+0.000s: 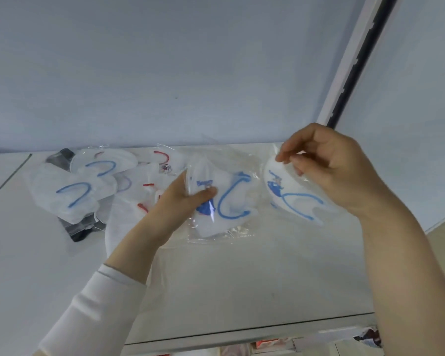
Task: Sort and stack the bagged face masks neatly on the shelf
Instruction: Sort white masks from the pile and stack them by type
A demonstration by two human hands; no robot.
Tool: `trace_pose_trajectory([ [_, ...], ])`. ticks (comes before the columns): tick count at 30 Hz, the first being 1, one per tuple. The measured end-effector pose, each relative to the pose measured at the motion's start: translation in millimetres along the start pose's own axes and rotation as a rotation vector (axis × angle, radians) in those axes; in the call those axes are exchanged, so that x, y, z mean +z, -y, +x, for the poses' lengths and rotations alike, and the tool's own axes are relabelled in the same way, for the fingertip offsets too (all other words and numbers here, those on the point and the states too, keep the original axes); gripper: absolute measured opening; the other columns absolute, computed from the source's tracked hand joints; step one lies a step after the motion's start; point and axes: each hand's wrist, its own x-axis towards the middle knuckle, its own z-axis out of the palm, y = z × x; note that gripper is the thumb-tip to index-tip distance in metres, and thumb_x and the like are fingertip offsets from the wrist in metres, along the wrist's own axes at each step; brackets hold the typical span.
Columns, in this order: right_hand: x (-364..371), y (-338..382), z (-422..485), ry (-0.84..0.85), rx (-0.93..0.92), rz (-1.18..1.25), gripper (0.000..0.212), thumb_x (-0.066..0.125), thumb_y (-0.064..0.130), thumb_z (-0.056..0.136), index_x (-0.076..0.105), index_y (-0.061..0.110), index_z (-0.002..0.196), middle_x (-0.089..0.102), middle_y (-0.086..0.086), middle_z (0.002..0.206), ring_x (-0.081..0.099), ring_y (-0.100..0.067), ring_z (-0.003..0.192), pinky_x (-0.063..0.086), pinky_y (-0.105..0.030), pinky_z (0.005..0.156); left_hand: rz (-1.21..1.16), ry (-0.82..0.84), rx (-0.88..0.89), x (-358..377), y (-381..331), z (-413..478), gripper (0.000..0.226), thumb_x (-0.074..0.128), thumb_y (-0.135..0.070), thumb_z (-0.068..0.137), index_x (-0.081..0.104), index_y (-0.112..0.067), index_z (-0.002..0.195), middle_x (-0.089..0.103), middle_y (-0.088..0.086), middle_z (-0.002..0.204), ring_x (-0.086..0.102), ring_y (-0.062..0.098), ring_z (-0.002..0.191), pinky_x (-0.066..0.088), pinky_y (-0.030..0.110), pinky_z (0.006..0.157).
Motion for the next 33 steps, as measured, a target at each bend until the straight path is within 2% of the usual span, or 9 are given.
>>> trace_pose_trajectory([
  [7,-9,18,13,0.184,-0.122,0.349,0.036,0.056,-0.001,0.074,0.063,0.035,0.073,0.064,0.010,0.072,0.055,-0.008,0.072,0.039,-0.016,0.059,-0.008,-0.032,-0.034,-9,2,2,0.026,0.061,-0.014,0.089,0.056,-0.014,0.114,0.069,0.009,0.103,0.066,0.025,0.094,0.054,0.034,0.080],
  [10,4,7,23,0.239,-0.047,0.103,0.035,0.052,-0.007,0.078,0.059,0.027,0.076,0.066,0.013,0.071,0.061,0.001,0.073,0.043,-0.010,0.065,0.002,-0.012,-0.038,-8,0,0,0.029,0.068,-0.020,0.085,0.058,-0.016,0.113,0.069,0.010,0.102,0.066,0.029,0.095,0.054,0.040,0.083],
  [14,35,-18,29,0.113,0.020,-0.257,0.041,0.050,-0.011,0.085,0.056,0.029,0.076,0.064,0.015,0.073,0.059,0.002,0.067,0.041,-0.007,0.067,-0.149,0.119,-0.019,7,-6,-17,0.025,0.062,-0.028,0.080,0.060,-0.019,0.104,0.074,-0.001,0.093,0.071,0.020,0.088,0.057,0.029,0.074],
  [17,53,-25,26,0.029,-0.050,-0.314,0.038,0.052,-0.010,0.083,0.056,0.027,0.080,0.063,0.016,0.079,0.057,-0.001,0.066,0.040,-0.008,0.064,-0.158,0.202,0.051,22,-8,-29,0.030,0.053,-0.037,0.079,0.060,-0.023,0.105,0.074,-0.014,0.090,0.069,0.005,0.089,0.053,0.017,0.072],
  [19,52,-28,24,-0.007,-0.054,-0.201,0.028,0.060,-0.002,0.084,0.060,0.024,0.094,0.065,0.016,0.096,0.060,-0.006,0.079,0.044,-0.013,0.072,-0.039,0.162,0.118,25,-2,-27,0.015,0.057,-0.025,0.086,0.059,-0.026,0.101,0.071,-0.024,0.083,0.065,-0.007,0.083,0.047,0.008,0.070],
  [22,26,-64,17,-0.090,0.217,-0.328,0.056,0.068,0.027,0.084,0.044,0.018,0.133,0.046,0.010,0.138,0.038,-0.009,0.132,0.035,-0.027,0.106,0.002,-0.086,0.130,11,10,-14,0.015,0.061,-0.010,0.089,0.060,-0.025,0.090,0.069,-0.023,0.070,0.061,-0.010,0.067,0.045,0.007,0.066],
  [25,7,-104,-3,0.114,0.684,-0.747,0.089,0.067,0.051,0.076,0.025,0.012,0.145,0.022,-0.004,0.154,0.011,-0.026,0.144,0.023,-0.040,0.112,-0.073,-0.306,0.076,-15,18,-4,0.012,0.061,-0.012,0.090,0.061,-0.022,0.085,0.067,-0.013,0.066,0.060,0.001,0.063,0.046,0.019,0.062],
  [27,8,-116,-12,0.140,0.696,-0.786,0.075,0.068,0.049,0.077,0.038,0.014,0.137,0.033,-0.007,0.148,0.029,-0.029,0.136,0.031,-0.038,0.105,-0.152,-0.373,0.029,-25,20,-1,0.006,0.060,-0.015,0.091,0.061,-0.021,0.089,0.066,-0.008,0.072,0.061,0.009,0.066,0.047,0.028,0.063],
  [33,6,-116,-24,-0.247,0.504,-0.519,0.018,0.066,0.031,0.085,0.067,0.022,0.101,0.067,0.011,0.106,0.059,-0.012,0.097,0.042,-0.017,0.078,-0.205,-0.384,0.008,-24,20,-2,0.006,0.058,-0.016,0.092,0.059,-0.022,0.091,0.067,-0.004,0.077,0.064,0.010,0.068,0.050,0.028,0.064],
])
